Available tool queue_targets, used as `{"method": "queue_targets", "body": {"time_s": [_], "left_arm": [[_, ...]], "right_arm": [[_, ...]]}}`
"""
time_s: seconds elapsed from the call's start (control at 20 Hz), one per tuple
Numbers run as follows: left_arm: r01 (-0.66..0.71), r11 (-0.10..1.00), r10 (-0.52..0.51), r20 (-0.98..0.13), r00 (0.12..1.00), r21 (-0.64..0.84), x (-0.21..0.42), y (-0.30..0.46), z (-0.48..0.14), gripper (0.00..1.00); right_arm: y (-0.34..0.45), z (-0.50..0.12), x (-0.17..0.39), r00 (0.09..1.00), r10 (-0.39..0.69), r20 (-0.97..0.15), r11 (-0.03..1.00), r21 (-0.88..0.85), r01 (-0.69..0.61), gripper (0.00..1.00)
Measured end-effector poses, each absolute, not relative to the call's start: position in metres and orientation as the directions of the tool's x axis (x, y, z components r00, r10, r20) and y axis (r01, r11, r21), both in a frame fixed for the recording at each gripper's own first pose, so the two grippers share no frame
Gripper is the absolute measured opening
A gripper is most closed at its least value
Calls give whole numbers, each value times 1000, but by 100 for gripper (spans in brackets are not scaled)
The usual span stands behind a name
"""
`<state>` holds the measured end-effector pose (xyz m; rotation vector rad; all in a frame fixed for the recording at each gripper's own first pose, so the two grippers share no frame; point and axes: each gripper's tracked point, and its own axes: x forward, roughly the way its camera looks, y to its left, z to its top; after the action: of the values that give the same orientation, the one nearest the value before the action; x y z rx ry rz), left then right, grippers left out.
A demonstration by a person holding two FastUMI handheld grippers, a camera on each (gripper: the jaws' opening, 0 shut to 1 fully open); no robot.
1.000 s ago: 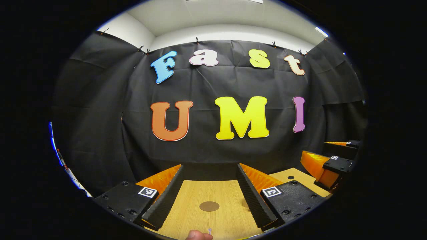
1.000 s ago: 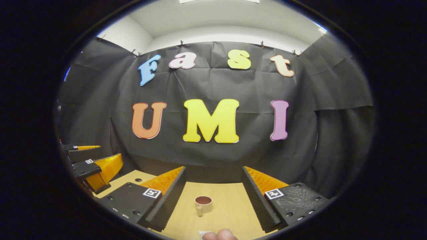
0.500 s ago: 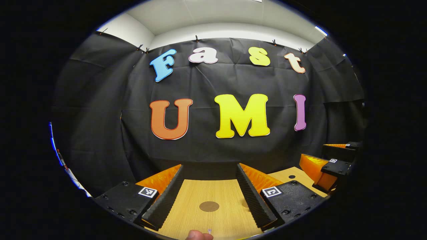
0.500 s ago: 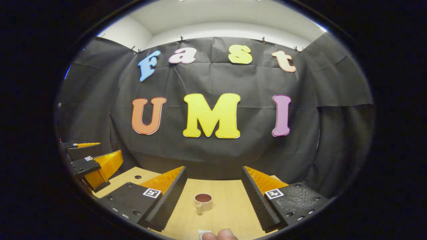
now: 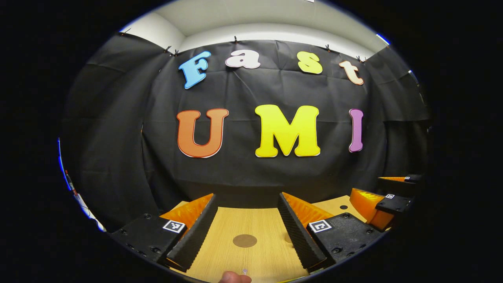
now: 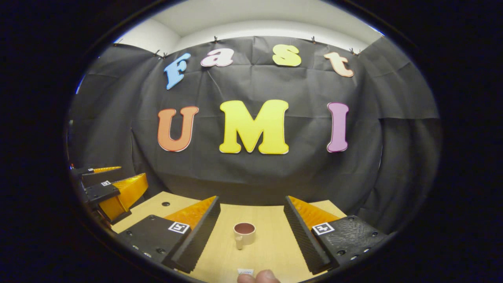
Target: Put the toothbrush and toothpaste on the desktop into the cup, then pick up the cup and place it on the coaster on the desktop.
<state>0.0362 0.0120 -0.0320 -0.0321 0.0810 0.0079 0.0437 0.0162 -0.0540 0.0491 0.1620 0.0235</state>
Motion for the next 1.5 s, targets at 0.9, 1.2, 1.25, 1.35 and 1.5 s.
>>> {"method": "queue_targets", "body": {"time_s": [0.9, 1.2, 1.25, 1.35, 1.5], "left_arm": [[40, 998, -61, -480, 875, -55, -26, 26, -165, 99], [56, 996, -84, -563, 822, -67, -53, 23, -193, 99], [53, 996, -88, -581, 809, -77, -58, 22, -198, 99], [48, 995, -93, -618, 781, -90, -66, 19, -210, 99], [47, 993, -107, -688, 718, -105, -82, 16, -230, 99]], "right_arm": [[21, -231, -18, 649, 102, -754, 994, 58, -90, 96], [31, -278, -45, 480, 117, -869, 992, 82, -93, 96], [32, -287, -50, 441, 119, -889, 992, 91, -84, 96], [31, -305, -60, 366, 116, -923, 993, 96, -70, 96], [33, -327, -71, 267, 120, -956, 993, 113, -41, 96]]}}
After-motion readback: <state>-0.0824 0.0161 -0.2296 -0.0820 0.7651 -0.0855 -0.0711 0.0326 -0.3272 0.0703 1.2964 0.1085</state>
